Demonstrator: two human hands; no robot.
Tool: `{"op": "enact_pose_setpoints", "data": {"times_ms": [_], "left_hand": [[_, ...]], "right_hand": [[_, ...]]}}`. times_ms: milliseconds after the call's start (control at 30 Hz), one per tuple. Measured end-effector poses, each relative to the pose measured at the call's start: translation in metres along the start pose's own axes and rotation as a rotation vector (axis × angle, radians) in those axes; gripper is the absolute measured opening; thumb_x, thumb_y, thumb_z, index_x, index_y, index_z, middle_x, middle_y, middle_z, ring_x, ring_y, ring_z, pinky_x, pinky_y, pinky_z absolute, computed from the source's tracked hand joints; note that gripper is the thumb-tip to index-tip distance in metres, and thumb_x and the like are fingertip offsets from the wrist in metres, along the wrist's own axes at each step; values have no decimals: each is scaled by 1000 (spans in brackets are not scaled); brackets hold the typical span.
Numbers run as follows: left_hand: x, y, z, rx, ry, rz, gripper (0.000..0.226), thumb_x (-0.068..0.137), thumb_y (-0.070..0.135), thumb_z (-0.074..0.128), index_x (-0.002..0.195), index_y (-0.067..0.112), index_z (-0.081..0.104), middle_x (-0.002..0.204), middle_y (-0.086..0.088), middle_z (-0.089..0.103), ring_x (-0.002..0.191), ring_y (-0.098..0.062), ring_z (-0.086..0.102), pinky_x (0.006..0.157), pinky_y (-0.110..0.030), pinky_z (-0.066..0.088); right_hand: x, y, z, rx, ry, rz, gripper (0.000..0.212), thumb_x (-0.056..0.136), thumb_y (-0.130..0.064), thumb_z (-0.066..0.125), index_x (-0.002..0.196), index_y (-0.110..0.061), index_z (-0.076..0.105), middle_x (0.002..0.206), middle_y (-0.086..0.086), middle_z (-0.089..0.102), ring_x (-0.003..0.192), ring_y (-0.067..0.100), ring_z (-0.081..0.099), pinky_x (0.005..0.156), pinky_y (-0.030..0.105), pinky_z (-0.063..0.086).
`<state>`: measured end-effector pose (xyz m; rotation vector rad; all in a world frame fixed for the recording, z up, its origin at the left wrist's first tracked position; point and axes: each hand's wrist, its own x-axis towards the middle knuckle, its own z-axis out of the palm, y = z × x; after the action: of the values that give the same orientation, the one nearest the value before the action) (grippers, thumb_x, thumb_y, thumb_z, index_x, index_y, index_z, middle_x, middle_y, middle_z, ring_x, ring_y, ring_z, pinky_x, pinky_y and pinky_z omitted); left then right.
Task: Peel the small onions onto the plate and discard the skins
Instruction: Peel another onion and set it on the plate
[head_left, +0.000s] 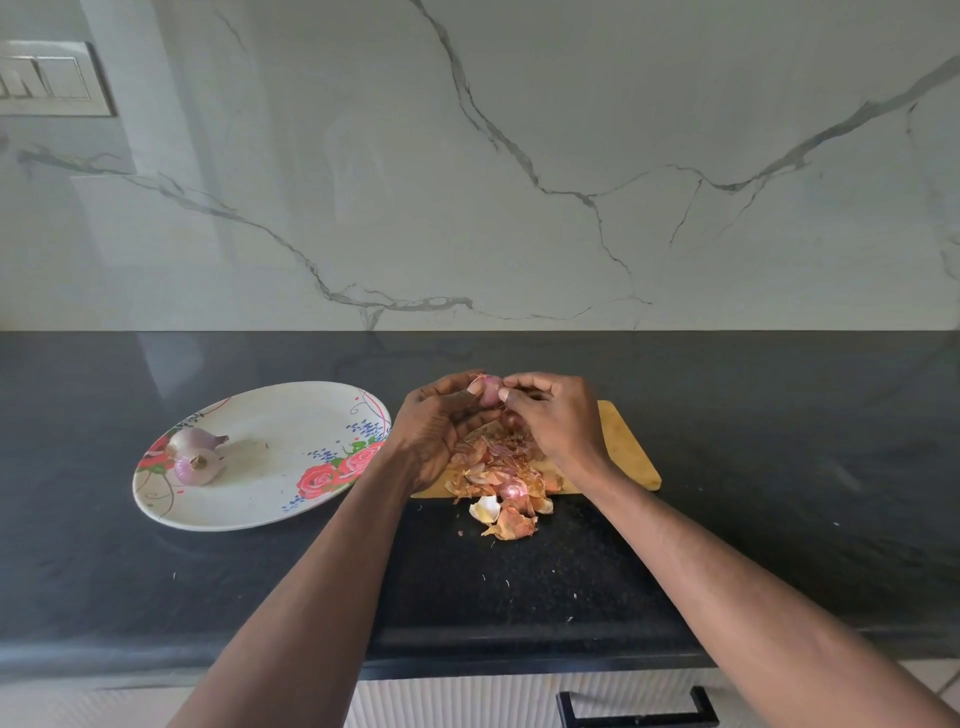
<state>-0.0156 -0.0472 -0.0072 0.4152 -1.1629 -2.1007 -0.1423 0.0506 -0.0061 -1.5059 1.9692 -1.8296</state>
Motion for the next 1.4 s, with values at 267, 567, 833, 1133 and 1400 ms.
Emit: {"op": "enact_pose_setpoints", "data": {"times_ms": [267,567,833,1133,1400], "left_hand": [[0,-1,-1,16,14,-29,22,95,-4,59,116,-8,65,110,-25,72,95,-29,74,75,-31,62],[0,0,0,60,26,-46,23,98,-3,53,118,-11,62,110,-25,71,94,-30,72,78,-32,63],[-4,4,4,14,35,-70,23,102,2,46,120,-8,58,104,-24,70,89,-30,74,78,-31,62],[-2,4,3,21,62,-85,23,102,4,51,120,-7,60,106,-24,71,88,-29,74,73,-30,62],[-2,2,3,22,18,-62,20,97,-3,54,117,-7,60,106,-23,71,95,-28,72,88,-36,60]], "right_hand": [[-2,7,4,-100,38,-101,8,89,-15,75,91,-9,81,84,-3,76,75,5,69,66,24,58],[-3,5,7,-136,59,-46,21,88,-25,73,79,-6,73,75,1,69,70,16,64,62,36,55],[2,5,4,-102,88,58,6,87,-5,71,88,-11,73,81,-5,70,76,8,67,72,29,59],[-1,0,3,-129,91,-72,10,90,-17,72,92,-10,80,83,-10,71,74,-3,64,68,9,50],[0,6,7,-125,79,-73,8,89,-12,73,93,-10,80,87,-1,76,76,2,67,65,11,51]]}}
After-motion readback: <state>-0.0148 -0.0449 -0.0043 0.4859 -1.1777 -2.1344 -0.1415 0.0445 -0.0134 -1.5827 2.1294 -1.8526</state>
